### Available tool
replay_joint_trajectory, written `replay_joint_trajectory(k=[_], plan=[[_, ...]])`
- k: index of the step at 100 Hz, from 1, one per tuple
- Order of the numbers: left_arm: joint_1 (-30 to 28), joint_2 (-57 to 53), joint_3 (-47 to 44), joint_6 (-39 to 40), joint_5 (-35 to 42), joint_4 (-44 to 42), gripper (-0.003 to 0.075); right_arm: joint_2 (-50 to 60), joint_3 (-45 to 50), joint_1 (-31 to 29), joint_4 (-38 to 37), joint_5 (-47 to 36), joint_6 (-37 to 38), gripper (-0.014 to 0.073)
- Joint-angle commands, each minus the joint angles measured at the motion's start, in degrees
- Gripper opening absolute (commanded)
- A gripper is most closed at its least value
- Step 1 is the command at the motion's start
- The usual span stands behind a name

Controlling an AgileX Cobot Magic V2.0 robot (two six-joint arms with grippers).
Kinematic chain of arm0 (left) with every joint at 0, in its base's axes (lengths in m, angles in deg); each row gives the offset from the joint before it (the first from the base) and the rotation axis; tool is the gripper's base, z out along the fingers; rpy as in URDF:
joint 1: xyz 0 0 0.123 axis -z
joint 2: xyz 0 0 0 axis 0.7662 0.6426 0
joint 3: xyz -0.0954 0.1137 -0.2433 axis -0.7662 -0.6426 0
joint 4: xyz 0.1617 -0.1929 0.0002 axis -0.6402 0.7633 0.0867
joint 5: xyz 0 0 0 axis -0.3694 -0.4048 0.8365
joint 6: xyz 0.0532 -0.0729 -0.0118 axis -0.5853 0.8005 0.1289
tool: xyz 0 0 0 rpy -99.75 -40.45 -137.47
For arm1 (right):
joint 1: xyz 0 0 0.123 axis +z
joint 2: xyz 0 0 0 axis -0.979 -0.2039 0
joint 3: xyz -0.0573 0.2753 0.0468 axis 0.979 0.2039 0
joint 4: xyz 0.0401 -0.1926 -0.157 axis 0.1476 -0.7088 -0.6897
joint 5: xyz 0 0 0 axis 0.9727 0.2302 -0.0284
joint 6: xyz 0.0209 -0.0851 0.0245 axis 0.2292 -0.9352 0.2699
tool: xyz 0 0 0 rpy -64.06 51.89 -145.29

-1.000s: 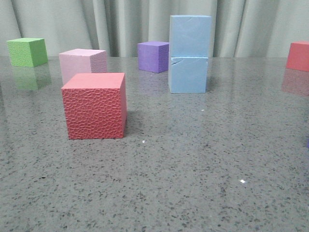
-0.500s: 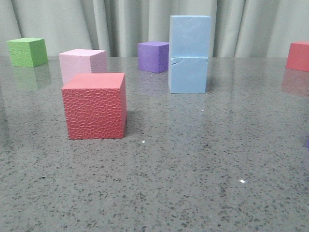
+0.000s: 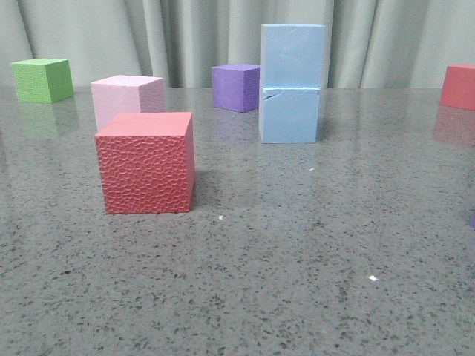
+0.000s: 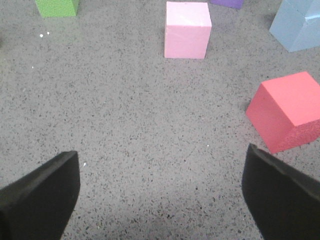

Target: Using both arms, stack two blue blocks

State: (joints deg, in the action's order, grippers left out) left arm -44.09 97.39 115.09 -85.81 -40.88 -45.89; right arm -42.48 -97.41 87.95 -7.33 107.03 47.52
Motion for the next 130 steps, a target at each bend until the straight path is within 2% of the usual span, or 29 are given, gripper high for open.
replay_joint_trajectory(k=[1,39,50,56,62,79,92,98,103,130], plan=[[-0.13,0.07,1.17,0.7,3.24,1.16,0.062,0.61,-1.38,-0.26,-0.78,-2.9,-0.22,0.0646],[-0.13,0.07,1.17,0.7,3.24,1.16,0.062,0.61,-1.38,-0.26,-0.78,-2.9,-0.22,0.0643],[-0.13,0.07,1.17,0.7,3.65,1.16,0.0608,0.61,-1.38,-0.26,-0.78,-2.9,-0.22,0.059],[-0.13,0.07,1.17,0.7,3.65,1.16,0.0564,0.61,-1.38,-0.26,-0.78,-2.9,-0.22,0.0532],[-0.13,0.07,1.17,0.7,3.73,1.2,0.0505,0.61,-1.38,-0.26,-0.78,-2.9,-0.22,0.0433],[-0.13,0.07,1.17,0.7,3.73,1.2,0.0244,0.61,-1.38,-0.26,-0.78,-2.9,-0.22,0.0168],[-0.13,0.07,1.17,0.7,3.73,1.2,0.0059,0.61,-1.38,-0.26,-0.78,-2.48,-0.22,0.001],[-0.13,0.07,1.17,0.7,3.86,1.2,-0.0021,0.61,-1.38,-0.26,-0.78,-2.48,-0.22,-0.0035],[-0.13,0.07,1.17,0.7,4.12,1.2,-0.0019,0.61,-1.38,-0.26,-0.78,-2.48,-0.22,-0.0074],[-0.13,0.07,1.17,0.7,4.1,1.2,-0.0019,0.61,-1.38,-0.26,-0.78,-2.48,-0.22,-0.0068]])
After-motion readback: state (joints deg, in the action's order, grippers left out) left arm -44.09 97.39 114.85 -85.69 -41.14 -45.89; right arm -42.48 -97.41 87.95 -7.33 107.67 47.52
